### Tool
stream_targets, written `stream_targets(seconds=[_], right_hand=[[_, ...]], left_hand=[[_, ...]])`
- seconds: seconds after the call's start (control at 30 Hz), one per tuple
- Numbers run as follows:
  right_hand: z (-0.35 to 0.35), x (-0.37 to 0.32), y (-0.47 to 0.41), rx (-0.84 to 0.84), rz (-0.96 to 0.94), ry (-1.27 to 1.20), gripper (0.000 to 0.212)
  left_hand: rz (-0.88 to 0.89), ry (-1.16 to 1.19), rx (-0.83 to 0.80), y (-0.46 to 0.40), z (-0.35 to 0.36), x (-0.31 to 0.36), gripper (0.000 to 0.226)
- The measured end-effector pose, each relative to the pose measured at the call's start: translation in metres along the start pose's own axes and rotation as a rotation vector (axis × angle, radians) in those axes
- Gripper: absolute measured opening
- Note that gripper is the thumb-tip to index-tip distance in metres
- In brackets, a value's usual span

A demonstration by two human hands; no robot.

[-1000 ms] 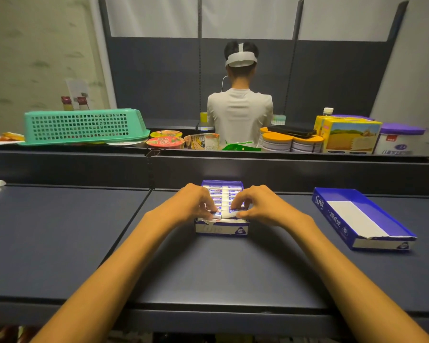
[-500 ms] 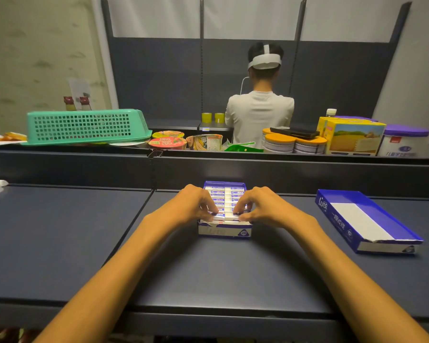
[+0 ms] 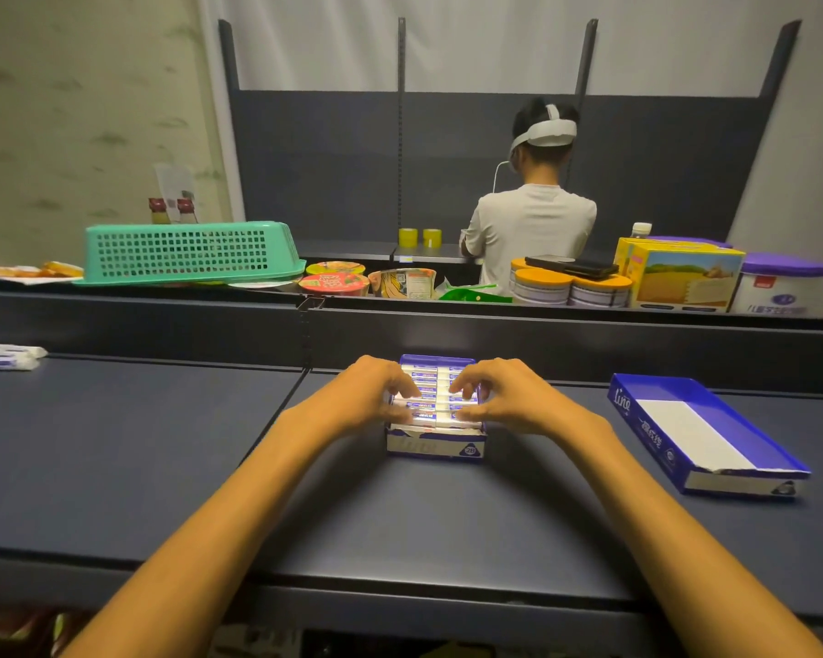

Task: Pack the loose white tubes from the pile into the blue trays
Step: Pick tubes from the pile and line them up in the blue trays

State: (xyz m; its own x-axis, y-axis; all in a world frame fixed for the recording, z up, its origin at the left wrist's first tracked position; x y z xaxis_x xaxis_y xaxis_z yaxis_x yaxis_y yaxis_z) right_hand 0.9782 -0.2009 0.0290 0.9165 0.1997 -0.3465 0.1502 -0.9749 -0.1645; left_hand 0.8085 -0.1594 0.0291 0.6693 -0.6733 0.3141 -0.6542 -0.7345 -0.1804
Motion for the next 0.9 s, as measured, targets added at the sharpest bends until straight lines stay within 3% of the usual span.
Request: stream_targets(seconds=[0.17,0.47,0.7,0.9], right_hand=[[-0.016,-0.013,0.009,0.154,-0.032,0.013,0.035],[0.021,-0.089,0.003,0.11,-0.207,0.088,0.051],[0.061,-0.183,-0.009,0.119,-0.347,0.169,0.053],[0.124,-0.306,-0.027,0.068,-0.429,0.192,0.055]], left_hand=[[-0.068,-0.063,0.158,0.023,-0.02,-0.01,0.048],[-0.259,-0.28,0.226,0.104,-0.045,-0.053,0.061],[-0.357,-0.372,0.253,0.188,-0.075,-0.103,0.062],[-0.451,-0.42,0.233,0.299,-0.115,-0.177,0.059]])
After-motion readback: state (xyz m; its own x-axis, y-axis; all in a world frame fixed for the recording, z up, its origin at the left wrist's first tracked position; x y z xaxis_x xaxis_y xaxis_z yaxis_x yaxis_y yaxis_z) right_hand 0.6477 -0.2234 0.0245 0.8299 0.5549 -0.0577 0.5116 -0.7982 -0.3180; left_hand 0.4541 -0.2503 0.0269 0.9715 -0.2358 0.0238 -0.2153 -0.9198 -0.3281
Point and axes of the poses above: each hand's wrist, its own y-axis away from the middle knuckle, its own z-axis out of the palm, x = y × z, the point moved 6 cm from there along -y, towards the middle knuckle, and after that the axes turned 2 degrees about y, right-handed, at the moved point
